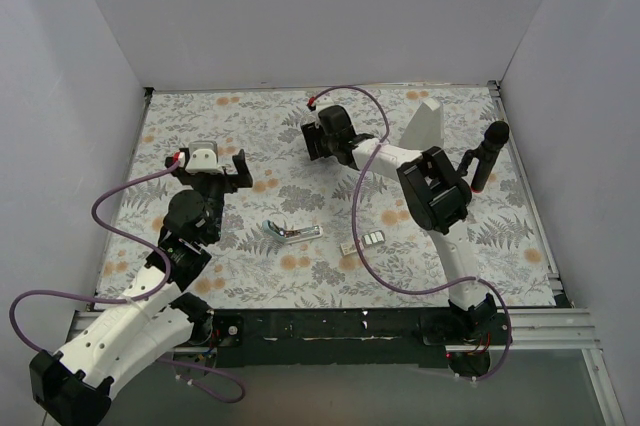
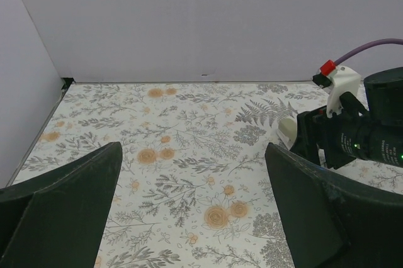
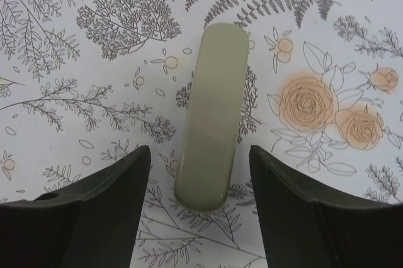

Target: Load the staples into the stapler

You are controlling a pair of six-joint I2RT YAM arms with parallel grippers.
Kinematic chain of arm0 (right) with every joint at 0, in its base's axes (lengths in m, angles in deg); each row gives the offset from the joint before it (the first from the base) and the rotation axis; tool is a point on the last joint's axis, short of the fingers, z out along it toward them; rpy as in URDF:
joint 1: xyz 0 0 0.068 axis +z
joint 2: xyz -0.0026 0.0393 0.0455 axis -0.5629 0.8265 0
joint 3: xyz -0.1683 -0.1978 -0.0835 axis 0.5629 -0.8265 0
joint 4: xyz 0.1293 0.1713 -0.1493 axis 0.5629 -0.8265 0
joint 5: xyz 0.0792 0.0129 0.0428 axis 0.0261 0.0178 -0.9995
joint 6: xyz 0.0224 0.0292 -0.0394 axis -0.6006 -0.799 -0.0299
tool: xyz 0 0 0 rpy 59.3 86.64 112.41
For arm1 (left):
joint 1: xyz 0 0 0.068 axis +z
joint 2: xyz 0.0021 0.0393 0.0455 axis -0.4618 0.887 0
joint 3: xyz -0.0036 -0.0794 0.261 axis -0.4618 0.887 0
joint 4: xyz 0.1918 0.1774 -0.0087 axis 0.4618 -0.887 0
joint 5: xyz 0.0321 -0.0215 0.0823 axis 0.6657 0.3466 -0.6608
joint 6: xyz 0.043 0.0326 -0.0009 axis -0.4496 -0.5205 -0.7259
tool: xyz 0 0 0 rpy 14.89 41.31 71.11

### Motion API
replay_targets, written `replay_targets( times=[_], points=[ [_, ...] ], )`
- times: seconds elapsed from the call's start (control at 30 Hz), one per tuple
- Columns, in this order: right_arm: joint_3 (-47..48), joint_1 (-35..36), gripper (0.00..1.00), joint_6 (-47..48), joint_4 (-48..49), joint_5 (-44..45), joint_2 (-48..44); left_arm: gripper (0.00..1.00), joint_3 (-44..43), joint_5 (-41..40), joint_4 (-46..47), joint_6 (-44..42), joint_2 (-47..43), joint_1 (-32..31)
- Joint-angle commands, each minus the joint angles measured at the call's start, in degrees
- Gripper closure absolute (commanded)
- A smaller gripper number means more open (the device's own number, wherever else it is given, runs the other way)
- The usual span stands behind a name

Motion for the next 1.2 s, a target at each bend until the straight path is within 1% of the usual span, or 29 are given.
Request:
replay_targets(
  times=[0.0, 0.07, 0.17, 0.2, 0.27, 0.3, 0.33, 0.37, 0.43, 0.47, 0.57, 0.63, 0.67, 0.73, 0.77, 0.8, 0.87, 0.9, 1.0, 1.03, 1.1, 1.13, 1.17],
  points=[
    [4.53, 0.12, 0.32, 0.29, 4.01, 0.92, 2.12, 0.02, 0.54, 1.83, 1.35, -1.15, -0.17, 0.54],
    [4.1, 0.03, 0.39, 0.29, 4.09, 1.09, 2.21, 0.02, 0.45, 2.18, 1.26, -1.24, 0.09, 0.54],
    [2.52, 0.12, 0.54, 0.55, 5.06, 1.18, 1.25, 0.02, 0.54, 3.32, 1.09, -1.33, 0.27, 0.63],
    [1.47, 0.12, 0.67, 0.99, 5.15, 1.18, 0.55, 0.02, 0.45, 3.76, 1.0, -1.42, 0.44, 0.63],
    [0.32, 0.12, 0.81, 1.43, 4.97, 1.35, -0.42, 0.02, 0.28, 5.25, 0.74, -1.42, 0.35, 0.63],
    [-0.99, 0.12, 0.91, 1.95, 4.97, 1.35, -1.64, 0.02, 0.19, 6.04, 0.3, -1.59, 0.35, 0.71],
    [-1.96, 0.12, 0.94, 2.31, 4.97, 1.44, -2.44, 0.02, 0.27, 7.01, 0.04, -1.68, 0.27, 0.71],
    [-2.93, 0.03, 0.97, 2.57, 4.97, 1.36, -3.4, 0.02, 0.88, 10.06, -0.14, -2.9, 0.09, 0.71],
    [-6.25, 0.03, 0.99, 4.06, 5.24, 0.92, -6.65, 0.02, 1.59, 13.94, 0.21, -4.92, -0.08, 0.71],
    [-7.41, 0.12, 0.99, 4.68, 5.41, 0.31, -7.97, 0.02, 1.77, 17.88, 0.12, -5.54, -0.08, 0.71],
    [-13.03, 0.03, 0.99, 7.13, 5.5, -1.54, -15.33, 0.02, 1.86, 22.56, -0.32, -5.29, 0.53, 0.71],
    [-16.97, 0.03, 0.99, 8.72, 4.89, -3.56, -18.69, 0.02, 1.86, 23.89, -0.41, -4.58, 1.32, 0.71],
    [-18.13, -0.06, 0.99, 9.25, 3.76, -4.0, -22.1, 0.02, 1.86, 24.5, -0.67, -4.32, 1.67, 0.71],
    [-20.68, -0.14, 0.99, 10.65, 2.43, -6.81, -25.72, 0.02, 1.16, 28.79, -1.37, -3.18, 2.29, 0.71],
    [-22.87, -0.15, 0.99, 11.53, 0.77, -7.78, -29.3, 0.02, 0.89, 31.77, -2.07, -3.09, 2.46, 0.71],
    [-24.11, 0.03, 0.99, 12.15, -0.29, -8.48, -31.25, 0.02, 0.63, 37.46, -2.6, -3.0, 2.64, 0.71],
    [-27.17, 0.03, 0.99, 14.16, -2.49, -12.08, -36.42, 0.02, -0.86, 41.89, -4.18, -2.04, 3.34, 0.71],
    [-28.33, -0.06, 0.99, 14.61, -3.54, -14.35, -38.29, 0.02, -1.65, 46.17, -4.97, -2.03, 3.52, 0.71],
    [-32.63, 0.2, 0.99, 16.63, -8.01, -19.45, -45.14, 0.02, -3.59, 51.65, -6.38, -3.87, 3.96, 0.63],
    [-33.6, 0.47, 0.99, 17.33, -8.9, -20.43, -46.81, 0.02, -4.11, 55.06, -6.73, -4.83, 3.96, 0.71],
    [-36.23, 1.43, 0.99, 19.87, -10.75, -23.16, -51.82, 0.02, -6.05, 58.86, -8.66, -8.7, 4.75, 0.71],
    [-37.03, 1.87, 0.99, 20.67, -12.32, -23.95, -53.41, 0.02, -7.01, 63.14, -9.71, -10.02, 5.1, 0.71],
    [-37.65, 3.01, 0.99, 21.29, -13.04, -25.35, -56.64, 0.02, -8.59, 65.09, -11.81, -13.08, 5.54, 0.63]
  ],
)
